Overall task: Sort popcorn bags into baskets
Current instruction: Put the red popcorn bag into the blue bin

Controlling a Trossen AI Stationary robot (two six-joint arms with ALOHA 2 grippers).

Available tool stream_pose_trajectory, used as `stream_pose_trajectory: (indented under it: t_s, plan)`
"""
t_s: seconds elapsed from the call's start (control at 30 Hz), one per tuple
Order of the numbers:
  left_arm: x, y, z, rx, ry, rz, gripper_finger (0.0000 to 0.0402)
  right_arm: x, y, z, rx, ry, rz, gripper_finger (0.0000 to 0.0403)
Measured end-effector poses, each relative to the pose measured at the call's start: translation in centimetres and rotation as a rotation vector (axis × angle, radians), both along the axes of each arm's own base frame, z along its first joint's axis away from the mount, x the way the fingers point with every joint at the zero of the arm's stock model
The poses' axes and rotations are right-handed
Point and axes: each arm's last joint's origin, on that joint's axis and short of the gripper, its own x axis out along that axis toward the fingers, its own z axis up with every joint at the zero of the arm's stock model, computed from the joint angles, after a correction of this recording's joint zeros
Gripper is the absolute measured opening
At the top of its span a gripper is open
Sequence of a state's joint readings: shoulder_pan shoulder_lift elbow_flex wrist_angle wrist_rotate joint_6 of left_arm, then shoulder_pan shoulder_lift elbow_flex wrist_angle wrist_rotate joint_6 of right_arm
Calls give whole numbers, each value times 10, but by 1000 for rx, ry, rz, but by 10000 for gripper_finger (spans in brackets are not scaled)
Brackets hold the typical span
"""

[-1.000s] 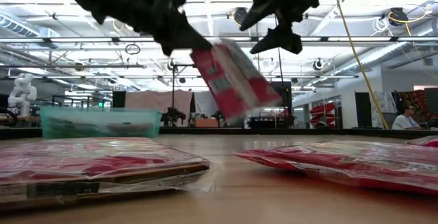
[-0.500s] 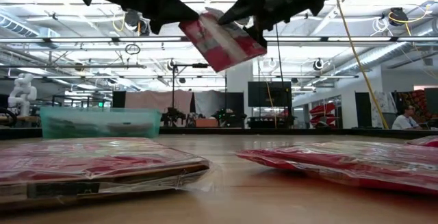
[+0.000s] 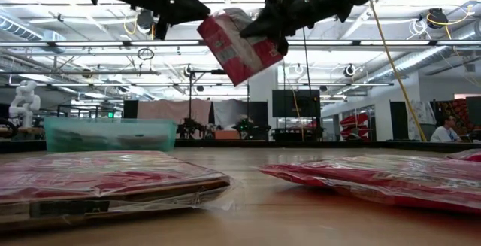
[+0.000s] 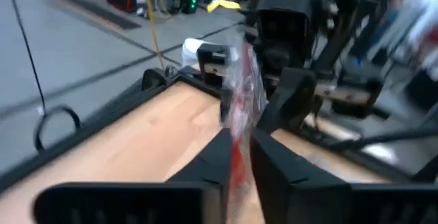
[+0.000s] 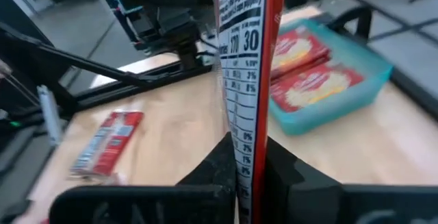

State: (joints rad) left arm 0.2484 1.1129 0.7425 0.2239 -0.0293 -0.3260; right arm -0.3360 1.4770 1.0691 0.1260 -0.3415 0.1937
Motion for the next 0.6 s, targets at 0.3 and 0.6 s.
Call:
stream_pose_trajectory:
  t_s: [0.3,0.6]
  plan:
    - [-35,1,8,-415,-20,124,146,-13,-1,12,-453,6,109,20]
    - [-50,13,1,-904,-110,342,143,-9,28,16,-1159,135,215,43]
